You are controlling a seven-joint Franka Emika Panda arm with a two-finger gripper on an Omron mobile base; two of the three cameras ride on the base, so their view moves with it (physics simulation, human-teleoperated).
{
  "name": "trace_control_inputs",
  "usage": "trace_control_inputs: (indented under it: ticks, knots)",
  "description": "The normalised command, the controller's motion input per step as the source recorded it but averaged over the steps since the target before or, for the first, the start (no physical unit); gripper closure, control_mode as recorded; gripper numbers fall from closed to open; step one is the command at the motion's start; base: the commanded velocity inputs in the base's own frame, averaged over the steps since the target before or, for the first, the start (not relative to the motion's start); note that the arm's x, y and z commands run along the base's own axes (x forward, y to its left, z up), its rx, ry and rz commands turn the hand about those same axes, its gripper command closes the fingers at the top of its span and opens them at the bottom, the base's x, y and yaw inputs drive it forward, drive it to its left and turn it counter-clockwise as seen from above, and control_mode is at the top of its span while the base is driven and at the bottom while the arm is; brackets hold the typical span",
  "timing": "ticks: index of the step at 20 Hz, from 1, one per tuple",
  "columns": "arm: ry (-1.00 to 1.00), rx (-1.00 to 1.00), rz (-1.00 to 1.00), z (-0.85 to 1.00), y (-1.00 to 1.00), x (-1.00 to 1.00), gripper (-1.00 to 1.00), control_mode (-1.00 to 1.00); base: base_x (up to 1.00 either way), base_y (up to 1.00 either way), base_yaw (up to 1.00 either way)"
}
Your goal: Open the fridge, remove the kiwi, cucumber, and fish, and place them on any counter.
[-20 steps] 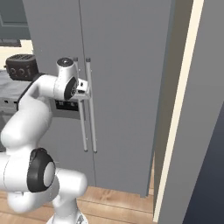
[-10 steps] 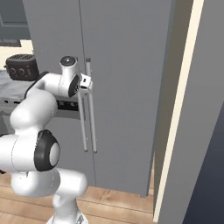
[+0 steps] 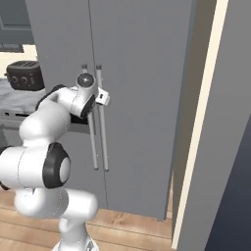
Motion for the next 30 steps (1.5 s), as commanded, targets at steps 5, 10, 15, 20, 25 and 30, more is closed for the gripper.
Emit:
trace_control_inputs:
  ticks: [5, 10, 15, 20, 25, 30]
  knots:
    - [0.00, 0.01, -0.07, 0.00, -0.01, 0.28, -1.00, -1.00, 0.00, 0.00, 0.00]
    - [-0.08, 0.03, -0.05, -0.21, -0.02, 0.42, -1.00, -1.00, 0.00, 0.00, 0.00]
    - [-0.09, 0.04, -0.02, -0.28, -0.09, 0.48, -1.00, -1.00, 0.00, 0.00, 0.00]
    - [-0.03, 0.06, -0.02, -0.22, -0.13, 0.56, -1.00, -1.00, 0.00, 0.00, 0.00]
    - [0.00, 0.08, -0.01, -0.12, -0.07, 0.57, -1.00, -1.00, 0.00, 0.00, 0.00]
    - [0.00, 0.09, 0.00, -0.14, 0.00, 0.55, -1.00, -1.00, 0.00, 0.00, 0.00]
